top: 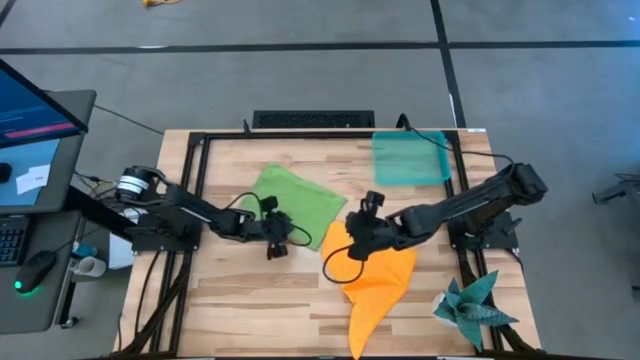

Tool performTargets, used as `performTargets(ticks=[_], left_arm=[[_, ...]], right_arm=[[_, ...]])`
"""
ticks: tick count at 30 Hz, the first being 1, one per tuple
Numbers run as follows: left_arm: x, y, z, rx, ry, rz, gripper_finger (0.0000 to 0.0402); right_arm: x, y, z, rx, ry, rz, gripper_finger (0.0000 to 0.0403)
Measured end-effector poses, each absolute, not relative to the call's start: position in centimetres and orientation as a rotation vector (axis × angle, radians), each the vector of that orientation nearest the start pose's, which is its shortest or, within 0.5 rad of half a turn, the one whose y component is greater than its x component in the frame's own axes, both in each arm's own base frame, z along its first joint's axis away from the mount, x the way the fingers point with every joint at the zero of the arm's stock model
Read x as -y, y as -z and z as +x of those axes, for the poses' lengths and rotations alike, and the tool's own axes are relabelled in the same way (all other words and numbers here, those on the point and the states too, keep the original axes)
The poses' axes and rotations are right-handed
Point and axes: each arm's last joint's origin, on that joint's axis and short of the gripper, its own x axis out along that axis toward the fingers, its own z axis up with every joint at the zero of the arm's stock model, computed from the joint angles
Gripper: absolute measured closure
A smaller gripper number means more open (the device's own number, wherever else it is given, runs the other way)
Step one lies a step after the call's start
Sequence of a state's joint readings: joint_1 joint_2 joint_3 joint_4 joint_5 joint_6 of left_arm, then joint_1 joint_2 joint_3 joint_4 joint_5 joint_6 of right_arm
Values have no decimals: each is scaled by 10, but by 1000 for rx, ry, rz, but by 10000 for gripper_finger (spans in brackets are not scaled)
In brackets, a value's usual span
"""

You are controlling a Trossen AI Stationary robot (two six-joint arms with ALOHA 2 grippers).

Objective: Roll microfiber towels into tight, uniform cylinder then place into a basket
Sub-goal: Fold the green microfiber towel

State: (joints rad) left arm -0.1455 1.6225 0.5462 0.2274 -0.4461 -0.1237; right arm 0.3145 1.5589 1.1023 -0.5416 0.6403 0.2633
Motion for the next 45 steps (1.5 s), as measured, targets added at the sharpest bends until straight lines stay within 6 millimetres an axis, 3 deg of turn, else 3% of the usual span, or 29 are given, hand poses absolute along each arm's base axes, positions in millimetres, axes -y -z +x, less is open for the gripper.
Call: performTargets(ticks=[8, 12, 18, 23, 30, 39, 45], left_arm=[[25, -110, 274, -934, -316, 143, 288], [25, -119, 266, -1038, -320, 146, 288], [28, -130, 238, -1251, -398, 98, 288], [37, -134, 227, -1259, -428, 150, 288], [61, -154, 227, -1167, -373, 214, 288], [119, -189, 228, -1003, -249, 232, 288], [142, -190, 228, -936, -135, 305, 288]], right_arm=[[-70, -230, 278, -819, 483, -172, 381], [-66, -224, 277, -840, 500, -169, 382], [-58, -221, 284, -828, 529, -143, 380], [-54, -221, 286, -816, 540, -127, 380], [-54, -221, 287, -812, 528, -126, 381], [-59, -226, 294, -760, 457, -169, 377], [-58, -230, 299, -712, 433, -203, 378]])
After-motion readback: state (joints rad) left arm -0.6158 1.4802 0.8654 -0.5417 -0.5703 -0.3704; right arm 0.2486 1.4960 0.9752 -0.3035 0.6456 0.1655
